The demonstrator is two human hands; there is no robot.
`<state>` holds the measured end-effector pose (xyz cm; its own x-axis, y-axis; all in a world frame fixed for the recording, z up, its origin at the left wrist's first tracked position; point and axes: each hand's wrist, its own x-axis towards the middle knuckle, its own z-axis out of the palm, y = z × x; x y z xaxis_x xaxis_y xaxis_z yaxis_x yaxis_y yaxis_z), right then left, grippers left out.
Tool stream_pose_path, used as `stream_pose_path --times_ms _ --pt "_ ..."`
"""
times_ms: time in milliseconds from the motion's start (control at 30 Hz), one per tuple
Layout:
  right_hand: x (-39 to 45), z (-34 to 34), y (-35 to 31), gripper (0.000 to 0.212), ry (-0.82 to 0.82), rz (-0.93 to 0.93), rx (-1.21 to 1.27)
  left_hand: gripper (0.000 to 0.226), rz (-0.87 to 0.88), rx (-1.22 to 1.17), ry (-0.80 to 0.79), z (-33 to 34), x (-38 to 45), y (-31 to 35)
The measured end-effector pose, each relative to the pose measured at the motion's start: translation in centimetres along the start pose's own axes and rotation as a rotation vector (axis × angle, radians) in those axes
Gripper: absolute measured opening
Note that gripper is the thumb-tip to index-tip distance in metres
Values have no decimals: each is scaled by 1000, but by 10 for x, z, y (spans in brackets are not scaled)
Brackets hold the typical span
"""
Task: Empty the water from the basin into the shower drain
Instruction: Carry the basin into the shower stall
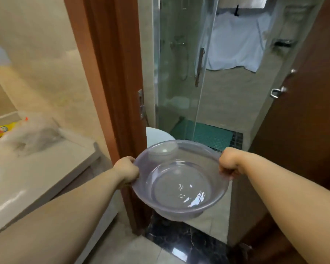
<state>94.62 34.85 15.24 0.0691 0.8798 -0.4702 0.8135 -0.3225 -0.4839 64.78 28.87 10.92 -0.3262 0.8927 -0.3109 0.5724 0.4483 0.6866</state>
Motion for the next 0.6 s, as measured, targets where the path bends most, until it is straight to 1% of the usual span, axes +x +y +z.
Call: stream_pose_path --times_ms 100,233,300,367,500,600 --pt "23 -24 26 26 37 45 22 39 24 2 -91 29 24 36" --pt "59 -52 42 27 87 98 49 42 94 -11 -112 58 69 78" --pt "80 -65 44 22 98 112 48 45 124 14 -129 68 95 97" --pt "106 -81 42 12 106 145 48 48 136 13 -160 78 129 119" --pt "150 -108 33 12 113 197 67 42 129 -18 -196 93 190 158" --pt "192 -127 28 19 155 221 126 39 142 -51 -235 103 239 191"
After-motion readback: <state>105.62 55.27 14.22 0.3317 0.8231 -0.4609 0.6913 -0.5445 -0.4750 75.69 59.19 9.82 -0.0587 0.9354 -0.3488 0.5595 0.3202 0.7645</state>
